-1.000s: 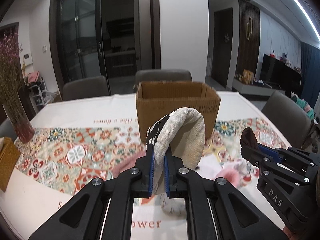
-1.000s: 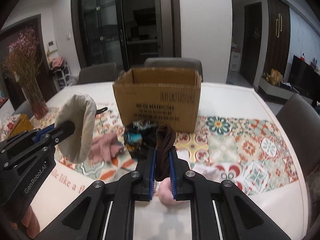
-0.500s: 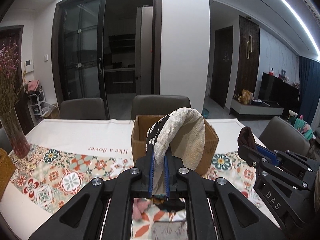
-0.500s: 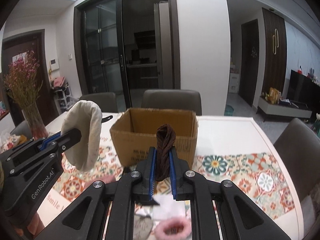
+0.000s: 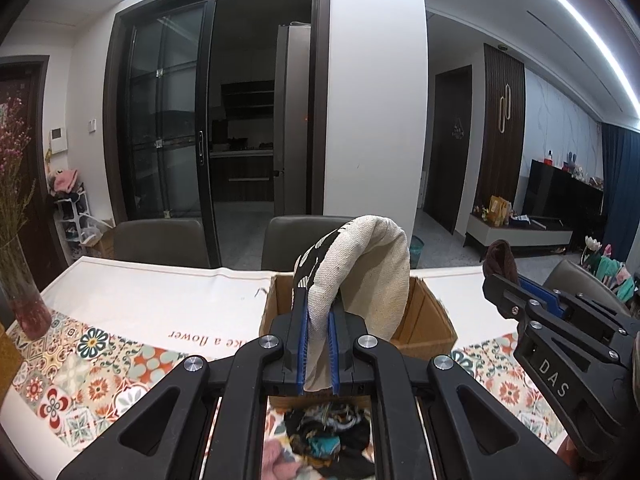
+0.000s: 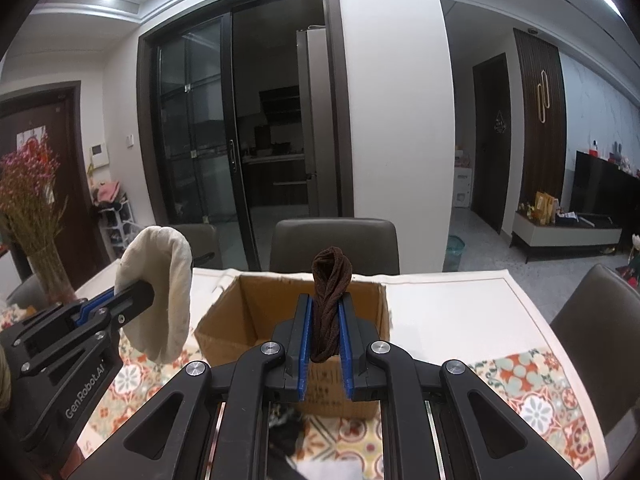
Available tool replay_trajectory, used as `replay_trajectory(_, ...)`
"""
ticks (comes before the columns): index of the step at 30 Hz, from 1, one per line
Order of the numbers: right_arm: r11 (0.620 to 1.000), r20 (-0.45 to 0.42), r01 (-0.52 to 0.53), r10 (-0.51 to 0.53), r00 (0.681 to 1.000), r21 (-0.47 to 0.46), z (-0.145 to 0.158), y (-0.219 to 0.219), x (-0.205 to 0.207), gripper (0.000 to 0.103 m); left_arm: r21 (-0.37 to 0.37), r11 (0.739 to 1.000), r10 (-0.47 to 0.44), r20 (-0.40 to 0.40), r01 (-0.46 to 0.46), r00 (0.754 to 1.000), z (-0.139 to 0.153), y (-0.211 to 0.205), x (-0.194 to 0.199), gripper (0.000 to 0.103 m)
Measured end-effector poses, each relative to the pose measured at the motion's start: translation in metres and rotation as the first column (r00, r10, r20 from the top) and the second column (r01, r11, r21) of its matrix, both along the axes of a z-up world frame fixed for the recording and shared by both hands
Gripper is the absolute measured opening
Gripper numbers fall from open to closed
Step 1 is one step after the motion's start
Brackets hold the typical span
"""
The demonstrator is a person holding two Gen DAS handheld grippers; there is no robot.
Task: Organize soft objects
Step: 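Carry the hair tie and oven mitt over the cardboard box with both tools, then open both tools to drop the hair tie and oven mitt into the box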
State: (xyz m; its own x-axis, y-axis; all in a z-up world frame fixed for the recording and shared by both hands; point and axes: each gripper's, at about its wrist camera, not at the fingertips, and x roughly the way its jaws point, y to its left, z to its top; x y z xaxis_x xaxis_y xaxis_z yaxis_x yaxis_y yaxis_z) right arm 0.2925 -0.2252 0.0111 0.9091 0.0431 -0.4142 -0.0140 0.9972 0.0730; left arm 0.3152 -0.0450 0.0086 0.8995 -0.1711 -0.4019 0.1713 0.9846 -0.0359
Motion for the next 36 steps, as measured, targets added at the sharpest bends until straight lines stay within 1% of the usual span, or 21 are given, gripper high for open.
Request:
replay_trajectory(3, 1.0, 0.0, -0.007, 0.007, 1.0, 0.017, 0.002, -0.004, 0.017, 0.014, 0.004, 1.0, -0.003, 0.003, 0.003, 1.0, 0.0, -0.004, 0.014, 0.01)
replay_trajectory(7, 1.0, 0.006, -0.003, 0.003, 1.0, 0.012, 0.002, -0.006, 0.036, 0.014, 0.013, 1.0, 0.003, 0.0, -0.003, 1.0, -0.001, -0.011, 0.029, 0.01)
replay_trajectory(14, 1.0, -0.013, -0.016, 0.016, 1.0, 0.006, -0.005, -0.008, 0.067, 0.014, 0.03, 1.0, 0.005, -0.005, -0.005, 1.0, -0.007, -0.019, 0.056, 0.01)
replay_trajectory(22, 0.999, -0.086, -0.019, 0.023, 0.996, 0.047, -0.025, -0.013, 0.102, 0.014, 0.028, 1.0, -0.011, -0.074, 0.013, 0.997, -0.028, -0.026, 0.095, 0.01)
replay_trajectory(31, 0.996, -0.202, -0.031, 0.047, 0.978, 0.082, -0.057, -0.023, 0.138, 0.014, 0.051, 0.998, -0.032, -0.172, 0.042, 0.985, -0.055, -0.04, 0.126, 0.011)
replay_trajectory(34, 0.996, -0.235, -0.029, 0.048, 0.971, 0.086, -0.069, -0.025, 0.144, 0.015, 0.068, 0.996, -0.034, -0.203, 0.049, 0.979, -0.063, -0.043, 0.132, 0.013)
replay_trajectory(35, 0.996, -0.243, -0.028, 0.048, 0.969, 0.085, -0.071, -0.025, 0.146, 0.016, 0.069, 0.996, -0.036, -0.209, 0.051, 0.977, -0.064, -0.043, 0.133, 0.017)
replay_trajectory(36, 0.996, -0.25, -0.027, 0.047, 0.967, 0.084, -0.073, -0.026, 0.147, 0.017, 0.069, 0.996, -0.037, -0.215, 0.053, 0.976, -0.065, -0.044, 0.134, 0.025)
